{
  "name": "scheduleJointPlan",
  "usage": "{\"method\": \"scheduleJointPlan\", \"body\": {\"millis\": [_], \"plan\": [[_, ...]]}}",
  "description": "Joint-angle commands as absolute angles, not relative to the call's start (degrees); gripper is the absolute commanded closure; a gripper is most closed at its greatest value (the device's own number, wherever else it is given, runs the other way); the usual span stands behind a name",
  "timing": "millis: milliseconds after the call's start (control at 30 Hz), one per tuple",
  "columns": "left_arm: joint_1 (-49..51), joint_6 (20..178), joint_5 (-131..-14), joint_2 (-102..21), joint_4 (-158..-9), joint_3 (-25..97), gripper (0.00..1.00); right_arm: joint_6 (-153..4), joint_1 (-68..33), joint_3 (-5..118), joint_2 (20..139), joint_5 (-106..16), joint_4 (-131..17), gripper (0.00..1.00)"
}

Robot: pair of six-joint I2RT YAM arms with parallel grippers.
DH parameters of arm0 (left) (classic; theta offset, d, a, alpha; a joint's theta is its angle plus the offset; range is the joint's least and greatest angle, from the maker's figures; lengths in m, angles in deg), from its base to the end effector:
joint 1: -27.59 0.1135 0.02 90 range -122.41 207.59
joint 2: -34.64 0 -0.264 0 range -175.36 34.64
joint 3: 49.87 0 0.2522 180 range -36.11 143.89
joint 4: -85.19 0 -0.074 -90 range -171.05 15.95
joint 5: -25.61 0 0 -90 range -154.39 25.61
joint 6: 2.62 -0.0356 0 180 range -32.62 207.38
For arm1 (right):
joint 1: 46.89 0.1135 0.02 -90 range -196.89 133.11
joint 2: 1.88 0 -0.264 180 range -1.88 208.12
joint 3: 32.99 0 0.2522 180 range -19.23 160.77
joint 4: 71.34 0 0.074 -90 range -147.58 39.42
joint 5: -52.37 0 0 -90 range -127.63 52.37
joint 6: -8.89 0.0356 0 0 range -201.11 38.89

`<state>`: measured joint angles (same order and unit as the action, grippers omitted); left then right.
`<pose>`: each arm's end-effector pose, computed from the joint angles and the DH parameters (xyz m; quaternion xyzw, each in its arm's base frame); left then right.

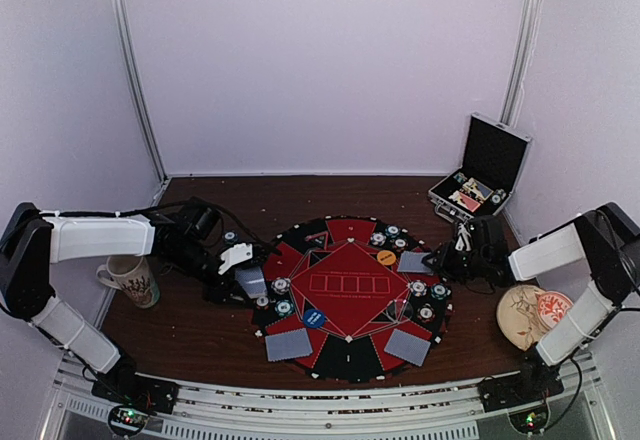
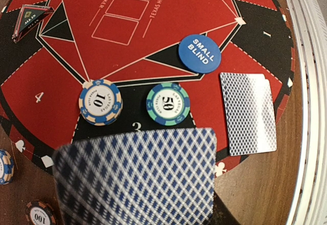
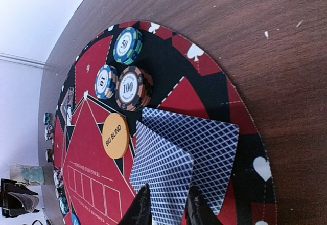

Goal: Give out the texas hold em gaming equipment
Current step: Distribute the poker card in the big blind area, then pick up the poker card from the face-down deck piles.

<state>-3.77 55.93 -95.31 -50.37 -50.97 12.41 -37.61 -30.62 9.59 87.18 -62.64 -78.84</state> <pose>0.2221 -0.1568 0.1831 0.5380 0.7773 -0.2609 0.1959 0.2568 0.0906 0.1277 0.1168 0.8783 0.3789 0.2672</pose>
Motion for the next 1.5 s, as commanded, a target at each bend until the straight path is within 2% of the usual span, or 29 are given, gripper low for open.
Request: {"method": "scheduleJointPlan", "body": {"millis": [0, 100, 333, 467, 667, 800, 1033, 1233, 1467], "plan": [[-4.1, 55.5, -96.6, -50.4, -51.7, 12.5, 0.64, -39.1, -31.1, 10.9, 83.6, -57.6, -74.6, 0.75], [-4.1, 55.4, -96.5, -50.5, -51.7, 12.5, 0.64, -39.5, -31.2, 10.8, 81.7, -54.7, -72.5, 0.72], [-4.1, 55.5, -96.5, -50.6, -51.7, 12.6, 0.64, -40.2, -31.3, 10.4, 75.4, -48.7, -68.4, 0.51], [-4.1, 55.4, -96.5, -50.7, -51.7, 12.6, 0.65, -40.0, -30.3, 8.9, 71.4, -51.1, -70.6, 0.40], [-4.1, 55.5, -96.4, -50.8, -51.7, 12.7, 0.65, -40.7, -18.9, 10.6, 70.0, -54.5, -76.6, 0.31], [-4.1, 55.6, -96.4, -50.7, -51.7, 12.7, 0.65, -42.1, -8.5, 15.8, 74.3, -54.6, -78.7, 0.29], [-4.1, 55.5, -96.5, -50.2, -51.7, 12.4, 0.65, -43.6, 5.8, 29.3, 89.5, -54.9, -81.3, 0.28], [-4.1, 55.6, -96.6, -50.0, -51.7, 12.4, 0.65, -44.0, 11.2, 40.3, 101.5, -55.1, -81.8, 0.26], [-4.1, 55.5, -96.7, -49.9, -51.7, 12.3, 0.65, -44.6, 13.2, 49.7, 111.2, -55.0, -80.7, 0.20]]}}
